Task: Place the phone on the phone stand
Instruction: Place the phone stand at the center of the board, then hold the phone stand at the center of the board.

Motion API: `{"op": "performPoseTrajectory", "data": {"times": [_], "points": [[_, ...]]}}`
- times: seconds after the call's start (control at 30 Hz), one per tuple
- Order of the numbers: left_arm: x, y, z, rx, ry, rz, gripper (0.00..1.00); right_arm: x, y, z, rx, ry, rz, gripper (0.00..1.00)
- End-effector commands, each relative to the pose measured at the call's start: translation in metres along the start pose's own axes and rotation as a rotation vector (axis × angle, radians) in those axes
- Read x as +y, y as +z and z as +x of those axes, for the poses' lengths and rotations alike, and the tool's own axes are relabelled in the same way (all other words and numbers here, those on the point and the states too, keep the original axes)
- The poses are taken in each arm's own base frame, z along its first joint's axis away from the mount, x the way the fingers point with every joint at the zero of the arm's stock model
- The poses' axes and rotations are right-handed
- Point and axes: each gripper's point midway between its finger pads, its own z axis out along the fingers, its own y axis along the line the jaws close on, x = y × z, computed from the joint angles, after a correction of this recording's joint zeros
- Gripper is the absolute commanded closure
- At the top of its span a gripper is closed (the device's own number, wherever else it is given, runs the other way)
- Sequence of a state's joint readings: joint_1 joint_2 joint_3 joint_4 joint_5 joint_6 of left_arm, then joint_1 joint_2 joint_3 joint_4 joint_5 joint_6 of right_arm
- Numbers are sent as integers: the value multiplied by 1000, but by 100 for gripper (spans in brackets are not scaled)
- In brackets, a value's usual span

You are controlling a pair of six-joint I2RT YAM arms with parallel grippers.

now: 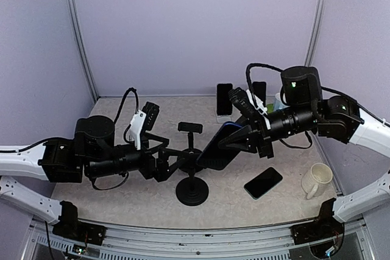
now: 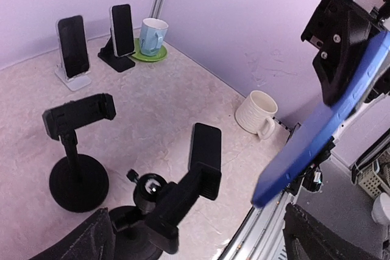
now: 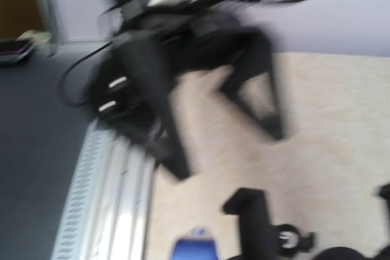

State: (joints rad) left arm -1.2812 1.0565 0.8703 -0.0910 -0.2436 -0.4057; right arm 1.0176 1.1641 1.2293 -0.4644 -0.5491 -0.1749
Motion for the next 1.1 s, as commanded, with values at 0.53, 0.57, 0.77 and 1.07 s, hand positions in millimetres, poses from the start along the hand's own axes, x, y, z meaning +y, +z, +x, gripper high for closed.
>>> {"op": "performPoseTrajectory", "data": {"times": [0.53, 0.57, 0.77, 1.07], "points": [[26, 7, 43, 41, -202, -455, 50, -35, -65, -59, -231, -4, 245, 100], [26, 9, 44, 46, -198, -454, 51, -35, -65, -58, -230, -4, 246, 100], [25, 17, 45, 60, -191, -442, 57, -36, -66, -56, -223, -2, 255, 100], [29, 20, 43, 65, -186, -443, 68, -39, -62, -53, -212, 4, 256, 100]]}}
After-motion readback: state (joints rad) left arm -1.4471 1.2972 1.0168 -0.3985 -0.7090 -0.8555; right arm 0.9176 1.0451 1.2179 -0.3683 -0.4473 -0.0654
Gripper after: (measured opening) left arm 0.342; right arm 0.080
